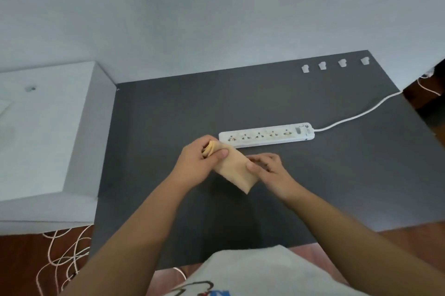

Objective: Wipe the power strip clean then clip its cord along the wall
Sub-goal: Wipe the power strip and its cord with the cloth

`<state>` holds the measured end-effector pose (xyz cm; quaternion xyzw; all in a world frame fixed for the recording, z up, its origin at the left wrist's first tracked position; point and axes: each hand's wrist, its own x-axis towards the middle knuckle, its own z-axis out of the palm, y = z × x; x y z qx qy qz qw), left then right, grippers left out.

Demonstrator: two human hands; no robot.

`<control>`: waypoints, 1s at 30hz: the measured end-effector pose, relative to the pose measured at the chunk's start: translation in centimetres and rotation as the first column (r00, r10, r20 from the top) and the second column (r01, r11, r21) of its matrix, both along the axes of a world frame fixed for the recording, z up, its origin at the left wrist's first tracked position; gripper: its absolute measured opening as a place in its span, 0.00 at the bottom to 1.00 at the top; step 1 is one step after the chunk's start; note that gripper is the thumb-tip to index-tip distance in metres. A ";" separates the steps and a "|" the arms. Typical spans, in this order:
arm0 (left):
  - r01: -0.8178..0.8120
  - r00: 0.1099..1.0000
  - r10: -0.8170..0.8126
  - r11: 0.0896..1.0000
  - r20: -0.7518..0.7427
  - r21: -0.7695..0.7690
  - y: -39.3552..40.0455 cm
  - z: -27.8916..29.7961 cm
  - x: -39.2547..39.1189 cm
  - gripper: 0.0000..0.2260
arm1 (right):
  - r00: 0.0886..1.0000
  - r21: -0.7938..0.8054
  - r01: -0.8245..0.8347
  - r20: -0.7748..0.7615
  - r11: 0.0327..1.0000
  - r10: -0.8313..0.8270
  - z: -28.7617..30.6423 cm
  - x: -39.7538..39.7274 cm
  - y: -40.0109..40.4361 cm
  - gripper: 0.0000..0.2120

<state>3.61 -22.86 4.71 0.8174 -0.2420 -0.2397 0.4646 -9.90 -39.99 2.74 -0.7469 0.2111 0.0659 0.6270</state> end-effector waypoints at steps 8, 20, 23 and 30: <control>-0.191 0.972 0.156 0.961 -0.177 -0.199 -3.9 0.5 -2.7 0.07 | 0.996 0.343 0.091 -0.021 0.935 -0.089 -0.9 -1.0 -3.3 0.15; -0.383 0.852 0.224 0.883 -0.474 -0.271 -11.0 -2.2 -9.4 0.06 | 0.911 0.496 0.309 0.092 0.811 -0.403 3.8 5.2 -9.0 0.06; -0.375 0.882 0.326 0.923 -0.339 -0.089 -9.6 -3.5 -8.9 0.07 | 0.970 -0.087 0.114 0.224 0.990 -0.092 2.6 6.4 -9.9 0.09; -0.400 0.907 0.417 0.895 -0.053 0.196 -4.4 -5.9 -3.2 0.13 | 0.926 -0.665 -0.315 -0.058 0.677 0.373 0.4 12.1 -8.0 0.12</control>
